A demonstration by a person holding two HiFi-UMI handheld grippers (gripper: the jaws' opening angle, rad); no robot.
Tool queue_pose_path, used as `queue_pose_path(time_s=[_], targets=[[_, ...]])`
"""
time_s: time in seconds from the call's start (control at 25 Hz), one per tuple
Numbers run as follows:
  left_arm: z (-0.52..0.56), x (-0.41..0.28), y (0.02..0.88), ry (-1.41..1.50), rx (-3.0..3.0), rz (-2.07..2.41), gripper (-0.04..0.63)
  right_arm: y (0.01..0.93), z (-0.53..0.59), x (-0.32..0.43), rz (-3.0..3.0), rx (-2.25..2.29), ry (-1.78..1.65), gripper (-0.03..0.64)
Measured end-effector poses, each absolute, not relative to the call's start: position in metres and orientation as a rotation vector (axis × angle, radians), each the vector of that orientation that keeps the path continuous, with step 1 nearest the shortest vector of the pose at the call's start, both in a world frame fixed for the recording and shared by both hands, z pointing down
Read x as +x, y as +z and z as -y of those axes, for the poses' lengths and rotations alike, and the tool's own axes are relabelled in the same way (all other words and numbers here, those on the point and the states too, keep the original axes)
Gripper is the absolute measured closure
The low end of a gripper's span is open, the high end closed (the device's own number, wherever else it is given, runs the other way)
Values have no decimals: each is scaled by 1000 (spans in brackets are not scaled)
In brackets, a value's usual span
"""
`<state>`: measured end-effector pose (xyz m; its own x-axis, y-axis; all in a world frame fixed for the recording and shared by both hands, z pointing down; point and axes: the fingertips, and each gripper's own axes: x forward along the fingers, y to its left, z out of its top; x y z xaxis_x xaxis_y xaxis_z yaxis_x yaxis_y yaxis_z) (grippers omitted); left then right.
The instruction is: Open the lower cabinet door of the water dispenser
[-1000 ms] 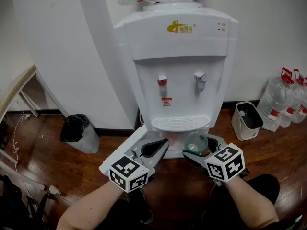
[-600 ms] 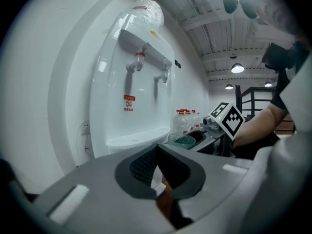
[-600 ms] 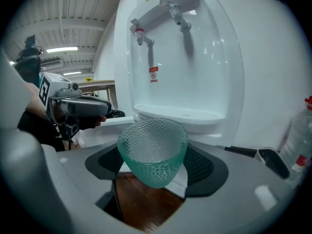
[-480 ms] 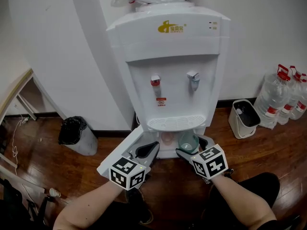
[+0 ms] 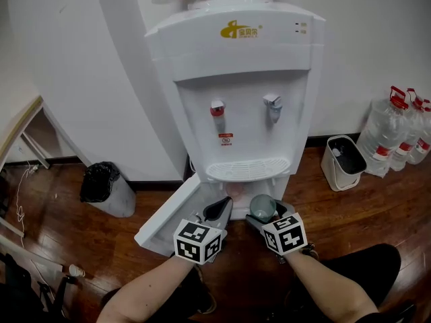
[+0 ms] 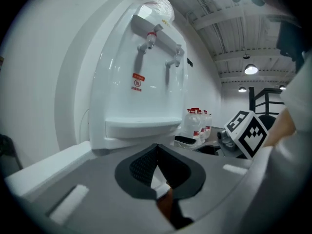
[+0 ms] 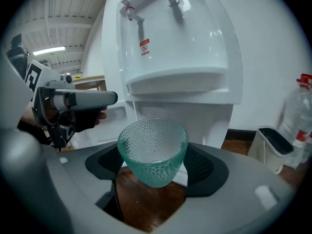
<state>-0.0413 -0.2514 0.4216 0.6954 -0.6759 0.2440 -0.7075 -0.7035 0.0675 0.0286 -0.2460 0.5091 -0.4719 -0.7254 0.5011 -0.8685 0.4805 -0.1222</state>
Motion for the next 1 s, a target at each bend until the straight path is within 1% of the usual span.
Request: queue_pose_path(time_s=[0.28,0.6,0.84,1.0], targets=[[264,-41,486,420,2677,1235,595,548,260,41,2309,1400,575,236],[278,-34,547,384,2563,1298,595,602,273,42,2251,1429,632,236],[283,-36,572,404,2550,1356,595,637,280,44,2210,1426,651,238],[289,-33,589,446,2539,1311,587,653,288,43,2194,1423,658,241]])
